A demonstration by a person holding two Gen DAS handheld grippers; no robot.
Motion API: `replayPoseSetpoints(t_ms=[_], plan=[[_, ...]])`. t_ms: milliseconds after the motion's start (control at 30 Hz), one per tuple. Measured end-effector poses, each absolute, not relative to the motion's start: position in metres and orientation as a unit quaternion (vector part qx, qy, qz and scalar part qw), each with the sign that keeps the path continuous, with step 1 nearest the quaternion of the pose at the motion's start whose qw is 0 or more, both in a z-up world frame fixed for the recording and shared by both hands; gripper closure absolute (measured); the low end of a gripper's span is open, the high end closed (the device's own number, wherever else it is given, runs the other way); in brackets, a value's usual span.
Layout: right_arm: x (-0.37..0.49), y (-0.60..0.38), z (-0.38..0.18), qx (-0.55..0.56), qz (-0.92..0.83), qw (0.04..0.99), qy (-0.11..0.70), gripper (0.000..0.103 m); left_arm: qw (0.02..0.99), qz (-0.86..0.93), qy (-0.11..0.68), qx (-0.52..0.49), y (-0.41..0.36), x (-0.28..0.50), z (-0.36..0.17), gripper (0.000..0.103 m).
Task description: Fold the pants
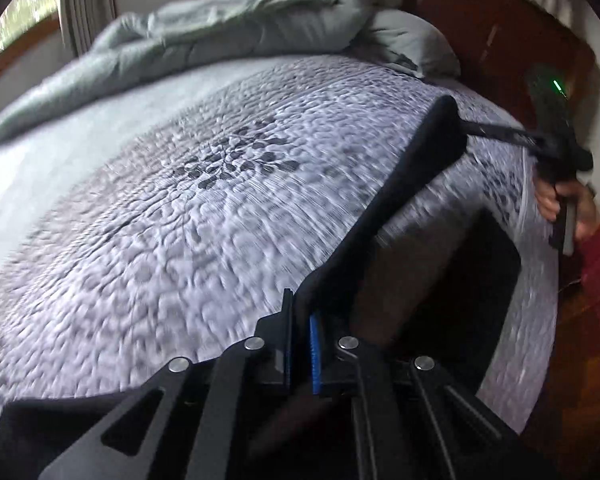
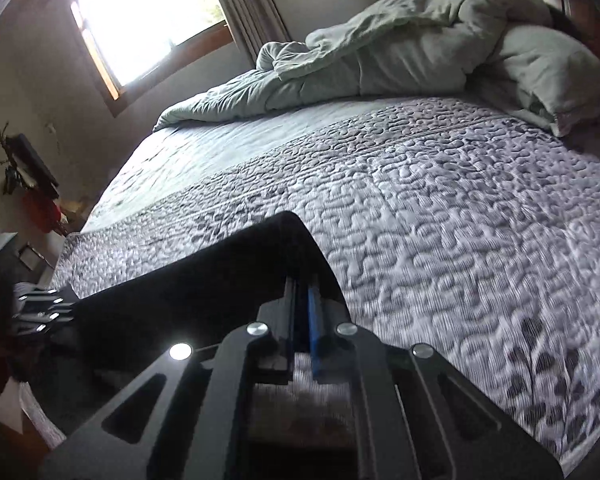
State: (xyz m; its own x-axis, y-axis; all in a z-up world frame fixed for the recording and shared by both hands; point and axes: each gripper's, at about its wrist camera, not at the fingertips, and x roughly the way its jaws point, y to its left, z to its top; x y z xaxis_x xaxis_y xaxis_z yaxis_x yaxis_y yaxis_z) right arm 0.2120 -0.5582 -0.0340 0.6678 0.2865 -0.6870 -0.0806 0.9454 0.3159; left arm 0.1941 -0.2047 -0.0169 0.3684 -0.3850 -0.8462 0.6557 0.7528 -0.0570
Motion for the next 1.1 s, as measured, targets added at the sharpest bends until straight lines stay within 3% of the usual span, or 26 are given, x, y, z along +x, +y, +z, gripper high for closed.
replayPoseSetpoints(t_ms=[267,467,567,633,833,900,967,1000,1100], plan=[[0.122,-0.551,-0.077,0.133,0.057,0.893,0.426,0.097,0.825,-0.281,0.458,0.177,-0.225,0.093,-0.065,0.096],[0.070,-0.548,-0.105,0.164,0.021,0.862,0.479,0.074,0.819,-0.262,0.477,0.182,-0.227,0.075,-0.113,0.095],[0.049,-0.541,-0.104,0.190,0.025,0.848,0.494,0.059,0.823,-0.253,0.474,0.183,-0.229,0.073,-0.111,0.094],[0.038,-0.538,-0.102,0.245,0.049,0.837,0.487,0.040,0.823,-0.249,0.480,0.174,-0.229,0.077,-0.111,0.094],[0.060,-0.530,-0.113,0.366,0.095,0.790,0.483,0.038,0.823,-0.245,0.484,0.169,-0.229,0.076,-0.111,0.093],[0.073,-0.530,-0.127,0.400,0.089,0.770,0.488,0.041,0.822,-0.242,0.488,0.163,-0.229,0.078,-0.111,0.093],[0.084,-0.533,-0.138,0.440,0.088,0.750,0.486,0.075,0.822,-0.240,0.490,0.161,-0.229,0.078,-0.111,0.093],[0.088,-0.533,-0.141,0.446,0.086,0.746,0.487,0.097,0.822,-0.240,0.490,0.162,-0.228,0.078,-0.110,0.093],[0.087,-0.529,-0.126,0.433,0.089,0.762,0.473,0.098,0.824,-0.244,0.487,0.156,-0.226,0.076,-0.101,0.092]])
